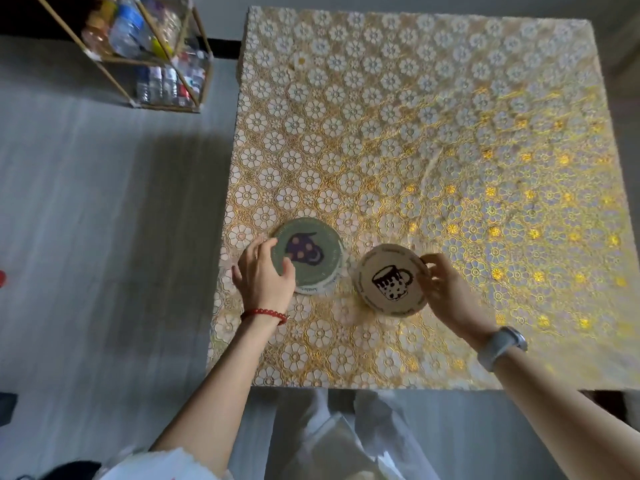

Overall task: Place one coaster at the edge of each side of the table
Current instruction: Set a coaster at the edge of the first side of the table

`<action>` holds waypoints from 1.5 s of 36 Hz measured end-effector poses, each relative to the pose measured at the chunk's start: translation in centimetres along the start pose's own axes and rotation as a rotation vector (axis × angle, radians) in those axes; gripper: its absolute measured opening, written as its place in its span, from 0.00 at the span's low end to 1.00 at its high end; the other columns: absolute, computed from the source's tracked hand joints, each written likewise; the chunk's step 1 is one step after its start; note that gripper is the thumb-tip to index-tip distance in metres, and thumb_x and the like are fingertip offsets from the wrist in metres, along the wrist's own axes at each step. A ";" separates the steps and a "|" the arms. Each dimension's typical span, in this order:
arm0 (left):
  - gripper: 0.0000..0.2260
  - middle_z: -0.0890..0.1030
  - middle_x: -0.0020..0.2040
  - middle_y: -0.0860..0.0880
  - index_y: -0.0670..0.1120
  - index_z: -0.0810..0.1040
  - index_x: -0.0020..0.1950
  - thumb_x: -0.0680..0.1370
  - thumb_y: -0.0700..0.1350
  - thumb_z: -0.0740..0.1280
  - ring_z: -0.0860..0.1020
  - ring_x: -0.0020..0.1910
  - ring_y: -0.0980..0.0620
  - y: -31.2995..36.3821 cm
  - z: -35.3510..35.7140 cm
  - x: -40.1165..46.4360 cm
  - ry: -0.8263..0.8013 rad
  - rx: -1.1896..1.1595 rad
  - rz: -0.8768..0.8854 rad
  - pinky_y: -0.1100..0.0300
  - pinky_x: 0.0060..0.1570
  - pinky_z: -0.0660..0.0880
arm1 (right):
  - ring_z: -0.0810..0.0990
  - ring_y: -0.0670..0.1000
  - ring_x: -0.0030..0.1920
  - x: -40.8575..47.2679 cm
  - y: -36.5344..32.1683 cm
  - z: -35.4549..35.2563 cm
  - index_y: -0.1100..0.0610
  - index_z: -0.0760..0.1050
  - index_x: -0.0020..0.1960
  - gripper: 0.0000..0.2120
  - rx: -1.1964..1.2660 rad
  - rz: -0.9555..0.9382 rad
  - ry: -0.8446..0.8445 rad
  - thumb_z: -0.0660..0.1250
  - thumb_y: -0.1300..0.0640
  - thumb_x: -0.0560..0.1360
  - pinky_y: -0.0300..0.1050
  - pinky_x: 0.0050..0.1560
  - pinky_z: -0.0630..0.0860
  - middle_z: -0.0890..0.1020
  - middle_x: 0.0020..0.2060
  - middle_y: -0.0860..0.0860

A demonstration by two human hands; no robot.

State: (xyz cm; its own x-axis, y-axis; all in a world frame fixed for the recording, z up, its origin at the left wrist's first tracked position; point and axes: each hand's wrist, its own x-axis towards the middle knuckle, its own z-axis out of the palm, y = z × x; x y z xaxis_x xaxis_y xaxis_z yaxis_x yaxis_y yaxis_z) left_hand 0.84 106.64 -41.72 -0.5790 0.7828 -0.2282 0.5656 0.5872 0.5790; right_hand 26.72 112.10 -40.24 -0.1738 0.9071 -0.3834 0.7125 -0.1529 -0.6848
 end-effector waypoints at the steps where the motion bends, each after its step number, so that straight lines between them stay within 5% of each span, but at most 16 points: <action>1: 0.16 0.68 0.68 0.45 0.46 0.71 0.61 0.74 0.44 0.63 0.63 0.69 0.46 0.7 0.5 -1.3 -0.013 -0.006 0.020 0.42 0.70 0.54 | 0.79 0.54 0.42 -0.9 1.6 -0.6 0.58 0.68 0.56 0.09 0.013 0.047 -0.013 0.58 0.61 0.76 0.39 0.28 0.74 0.80 0.50 0.61; 4: 0.16 0.68 0.68 0.44 0.44 0.70 0.62 0.74 0.42 0.63 0.65 0.67 0.45 2.7 3.2 -5.7 -0.095 -0.004 0.105 0.43 0.67 0.61 | 0.80 0.56 0.42 -3.3 5.9 -2.1 0.58 0.68 0.54 0.07 0.059 0.154 -0.040 0.59 0.62 0.76 0.44 0.33 0.77 0.82 0.48 0.61; 12: 0.19 0.67 0.68 0.44 0.43 0.68 0.65 0.73 0.41 0.62 0.64 0.68 0.46 4.3 10.5 -14.6 -0.318 0.021 0.217 0.51 0.68 0.61 | 0.74 0.42 0.32 -6.3 11.9 -3.8 0.62 0.70 0.54 0.09 0.106 0.192 -0.066 0.61 0.65 0.74 0.26 0.22 0.68 0.80 0.44 0.59; 17: 0.27 0.58 0.74 0.46 0.48 0.63 0.69 0.71 0.45 0.65 0.49 0.73 0.46 3.5 12.9 -16.9 -0.345 0.200 0.255 0.47 0.72 0.46 | 0.77 0.54 0.37 -7.3 12.8 -4.0 0.61 0.74 0.49 0.07 -0.021 0.138 -0.015 0.62 0.66 0.72 0.30 0.25 0.68 0.80 0.42 0.57; 19: 0.31 0.52 0.76 0.48 0.51 0.59 0.70 0.70 0.47 0.67 0.44 0.73 0.47 3.1 13.1 -17.1 -0.390 0.242 0.266 0.43 0.71 0.45 | 0.79 0.57 0.39 -7.6 12.7 -3.6 0.60 0.75 0.48 0.06 -0.084 0.134 -0.017 0.62 0.64 0.72 0.40 0.31 0.69 0.81 0.41 0.58; 23: 0.35 0.47 0.76 0.50 0.54 0.55 0.71 0.68 0.51 0.69 0.42 0.73 0.48 2.5 13.0 -17.0 -0.439 0.316 0.288 0.36 0.68 0.47 | 0.77 0.58 0.38 -7.9 12.8 -2.7 0.62 0.74 0.46 0.05 -0.095 0.113 -0.006 0.62 0.64 0.71 0.37 0.28 0.62 0.81 0.38 0.58; 26: 0.38 0.46 0.76 0.50 0.55 0.55 0.71 0.66 0.54 0.70 0.43 0.72 0.47 2.5 12.9 -16.7 -0.438 0.358 0.290 0.34 0.67 0.48 | 0.73 0.52 0.35 -8.0 12.9 -2.5 0.61 0.73 0.51 0.08 -0.108 0.093 0.008 0.61 0.62 0.73 0.27 0.28 0.65 0.83 0.44 0.59; 32: 0.41 0.42 0.76 0.49 0.58 0.52 0.71 0.65 0.58 0.72 0.43 0.72 0.44 2.8 13.1 -16.4 -0.456 0.415 0.291 0.34 0.66 0.48 | 0.74 0.49 0.33 -8.1 13.1 -2.0 0.57 0.67 0.61 0.16 -0.158 0.060 -0.031 0.62 0.60 0.74 0.28 0.21 0.59 0.83 0.44 0.56; 35: 0.41 0.41 0.76 0.49 0.59 0.51 0.71 0.65 0.58 0.71 0.42 0.71 0.46 2.7 13.2 -16.4 -0.455 0.430 0.291 0.35 0.66 0.48 | 0.76 0.53 0.37 -8.1 13.2 -1.9 0.57 0.67 0.61 0.15 -0.213 0.072 -0.026 0.61 0.59 0.74 0.39 0.26 0.68 0.83 0.44 0.58; 37: 0.41 0.41 0.76 0.49 0.60 0.51 0.71 0.65 0.59 0.71 0.41 0.70 0.48 2.6 13.2 -16.3 -0.452 0.432 0.297 0.35 0.66 0.47 | 0.77 0.58 0.46 -8.3 13.3 -1.8 0.57 0.67 0.62 0.16 -0.280 0.050 -0.006 0.60 0.58 0.75 0.47 0.39 0.75 0.80 0.49 0.59; 54: 0.43 0.32 0.72 0.53 0.61 0.46 0.72 0.65 0.62 0.69 0.32 0.72 0.45 2.5 13.5 -15.6 -0.461 0.497 0.353 0.41 0.65 0.31 | 0.66 0.59 0.56 -8.6 15.2 -3.2 0.54 0.56 0.69 0.29 -0.562 -0.144 -0.158 0.62 0.52 0.71 0.56 0.57 0.69 0.71 0.57 0.57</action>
State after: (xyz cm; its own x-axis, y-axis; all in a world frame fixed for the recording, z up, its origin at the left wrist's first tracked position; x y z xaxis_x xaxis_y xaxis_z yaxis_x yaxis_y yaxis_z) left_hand 19.22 98.67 -47.22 -0.0728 0.8840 -0.4618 0.9326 0.2244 0.2825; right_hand 41.26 103.27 -45.39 -0.3640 0.8272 -0.4280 0.9169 0.2377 -0.3205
